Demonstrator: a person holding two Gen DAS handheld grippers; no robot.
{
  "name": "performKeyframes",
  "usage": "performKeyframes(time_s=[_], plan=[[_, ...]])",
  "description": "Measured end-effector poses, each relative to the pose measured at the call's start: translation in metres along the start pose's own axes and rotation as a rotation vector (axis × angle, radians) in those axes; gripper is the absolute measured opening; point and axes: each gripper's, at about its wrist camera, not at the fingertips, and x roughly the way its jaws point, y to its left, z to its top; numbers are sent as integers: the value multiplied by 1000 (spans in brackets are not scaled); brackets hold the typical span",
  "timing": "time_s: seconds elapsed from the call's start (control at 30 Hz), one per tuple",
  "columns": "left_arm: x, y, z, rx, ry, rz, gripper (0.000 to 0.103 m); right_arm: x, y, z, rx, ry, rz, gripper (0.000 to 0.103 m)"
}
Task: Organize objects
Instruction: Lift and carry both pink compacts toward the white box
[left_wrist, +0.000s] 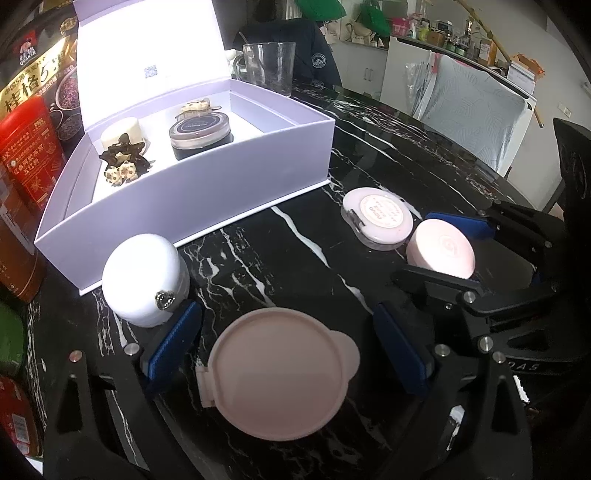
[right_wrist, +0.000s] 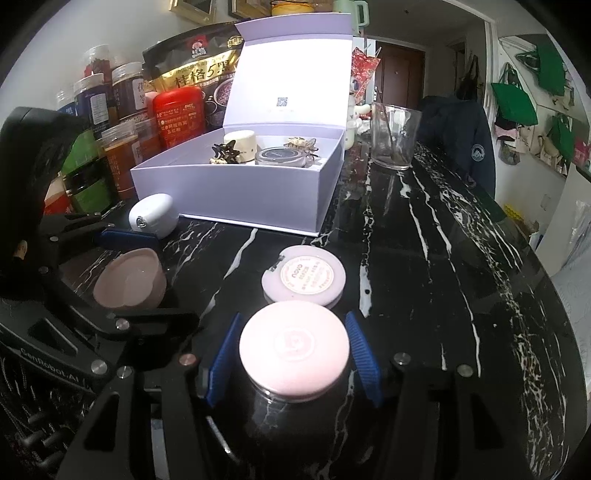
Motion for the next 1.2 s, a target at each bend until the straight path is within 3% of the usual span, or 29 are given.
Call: performKeyframes(time_s=[0.13, 0.2, 0.27, 0.83, 1.2], plan=[[-3, -2, -1, 14, -17, -9, 81, -1, 2, -1, -8, -2, 7, 57], [-4, -3, -1, 16, -28, -11, 67, -2, 3, -1, -14, -3, 12, 55], [-5, -4, -1, 22, -38, -14, 61, -2, 4, -2, -17, -3, 17, 52], [-12, 1, -5, -3, -33, -17, 61, -6, 6, -3, -19, 23, 12, 52], [-30, 4, 12, 28, -66, 7, 61, -16, 5, 13, -47, 11, 11, 52]])
